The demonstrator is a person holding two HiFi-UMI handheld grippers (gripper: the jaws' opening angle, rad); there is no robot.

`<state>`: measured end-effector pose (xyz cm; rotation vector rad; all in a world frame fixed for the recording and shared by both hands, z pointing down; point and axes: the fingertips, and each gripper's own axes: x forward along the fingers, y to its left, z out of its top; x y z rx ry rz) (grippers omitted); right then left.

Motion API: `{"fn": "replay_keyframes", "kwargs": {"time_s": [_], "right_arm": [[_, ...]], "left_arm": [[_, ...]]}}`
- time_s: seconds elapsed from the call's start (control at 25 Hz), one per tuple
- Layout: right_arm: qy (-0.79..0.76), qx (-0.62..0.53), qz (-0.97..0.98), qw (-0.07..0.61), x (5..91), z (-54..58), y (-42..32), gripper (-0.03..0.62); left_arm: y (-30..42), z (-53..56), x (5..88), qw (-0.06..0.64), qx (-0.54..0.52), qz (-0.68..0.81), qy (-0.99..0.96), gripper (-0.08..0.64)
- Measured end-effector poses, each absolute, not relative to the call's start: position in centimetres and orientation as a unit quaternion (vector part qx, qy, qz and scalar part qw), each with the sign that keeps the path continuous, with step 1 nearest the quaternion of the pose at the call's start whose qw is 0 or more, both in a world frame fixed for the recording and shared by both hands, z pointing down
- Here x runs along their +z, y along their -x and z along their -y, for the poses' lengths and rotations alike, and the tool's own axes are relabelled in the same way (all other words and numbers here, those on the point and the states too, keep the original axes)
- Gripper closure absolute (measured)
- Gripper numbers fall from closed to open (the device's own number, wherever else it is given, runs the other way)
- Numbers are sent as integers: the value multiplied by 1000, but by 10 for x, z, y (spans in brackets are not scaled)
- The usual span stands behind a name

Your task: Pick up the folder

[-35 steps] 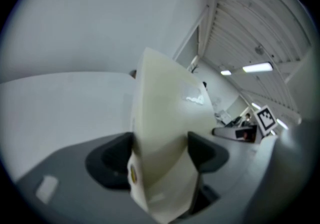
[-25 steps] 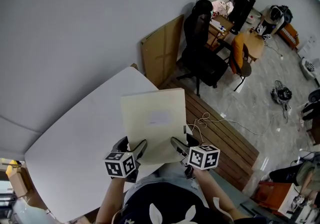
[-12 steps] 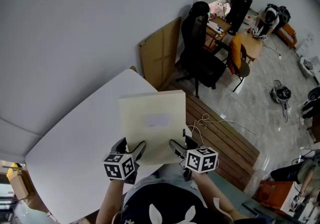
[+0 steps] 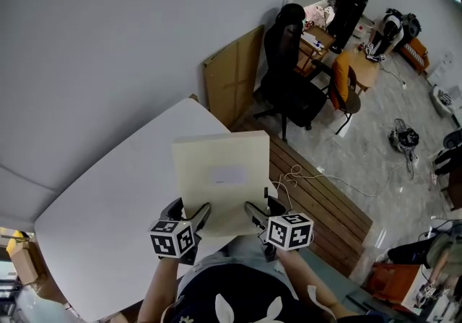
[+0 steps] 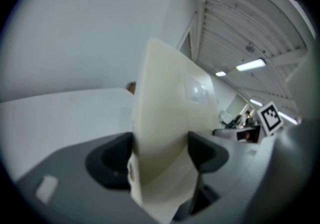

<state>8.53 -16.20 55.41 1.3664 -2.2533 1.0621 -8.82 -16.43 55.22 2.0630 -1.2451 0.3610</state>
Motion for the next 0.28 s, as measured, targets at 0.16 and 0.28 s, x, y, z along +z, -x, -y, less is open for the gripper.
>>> {"fn": "replay_keyframes", "kwargs": {"time_s": [0.16, 0.28], "right_arm": [[-474, 372, 783, 156, 558, 161, -82, 298], [-472, 374, 782, 160, 561, 159, -79, 298]], "left_arm": [[91, 163, 556, 347, 142, 480, -793, 225], [94, 162, 558, 348, 145, 479, -793, 225]]}}
